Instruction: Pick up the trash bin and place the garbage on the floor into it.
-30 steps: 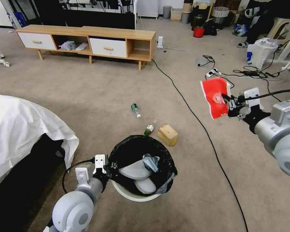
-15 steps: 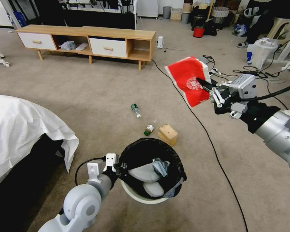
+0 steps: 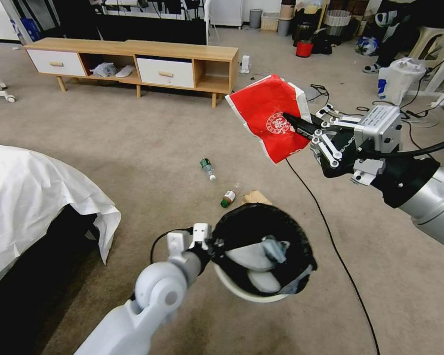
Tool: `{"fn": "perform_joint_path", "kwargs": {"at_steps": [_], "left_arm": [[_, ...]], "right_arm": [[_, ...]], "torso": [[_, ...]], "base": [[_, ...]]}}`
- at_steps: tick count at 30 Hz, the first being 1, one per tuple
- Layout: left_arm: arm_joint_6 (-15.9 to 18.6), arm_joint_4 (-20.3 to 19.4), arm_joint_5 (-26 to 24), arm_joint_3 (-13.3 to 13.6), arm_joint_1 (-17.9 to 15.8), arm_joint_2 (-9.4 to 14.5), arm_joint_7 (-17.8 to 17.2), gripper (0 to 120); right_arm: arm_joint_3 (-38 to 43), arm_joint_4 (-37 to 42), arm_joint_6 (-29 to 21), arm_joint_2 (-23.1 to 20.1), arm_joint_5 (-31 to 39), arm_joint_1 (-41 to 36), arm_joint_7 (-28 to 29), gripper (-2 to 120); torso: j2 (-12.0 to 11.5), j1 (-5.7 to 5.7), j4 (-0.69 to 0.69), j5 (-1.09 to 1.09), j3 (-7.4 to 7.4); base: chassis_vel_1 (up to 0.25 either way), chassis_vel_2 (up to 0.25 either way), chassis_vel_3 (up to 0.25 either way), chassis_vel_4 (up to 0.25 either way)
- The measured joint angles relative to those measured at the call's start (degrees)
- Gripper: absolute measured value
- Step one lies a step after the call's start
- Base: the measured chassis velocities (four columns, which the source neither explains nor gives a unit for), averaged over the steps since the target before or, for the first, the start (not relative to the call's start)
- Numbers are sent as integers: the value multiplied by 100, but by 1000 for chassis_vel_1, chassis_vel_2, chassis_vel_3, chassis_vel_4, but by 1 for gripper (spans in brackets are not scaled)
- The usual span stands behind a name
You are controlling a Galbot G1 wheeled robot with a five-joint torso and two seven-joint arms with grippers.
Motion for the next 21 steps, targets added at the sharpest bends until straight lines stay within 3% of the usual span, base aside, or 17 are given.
{"fn": "perform_joint_path", "kwargs": {"at_steps": [8,21], "left_arm": [[-15,89,-502,92,-603,-106,-204,0],[-43,-204,-839,115,-802,14,-332,0]], "right_arm": [[861,-13,59,-138,-232,-1419,-263,0],[871,-20,139,19,-795,-2262,-558,0]], "torso": [[0,0,0,-1,0],[0,0,0,-1,0]], "base": [[0,0,0,0],[0,0,0,0]]}}
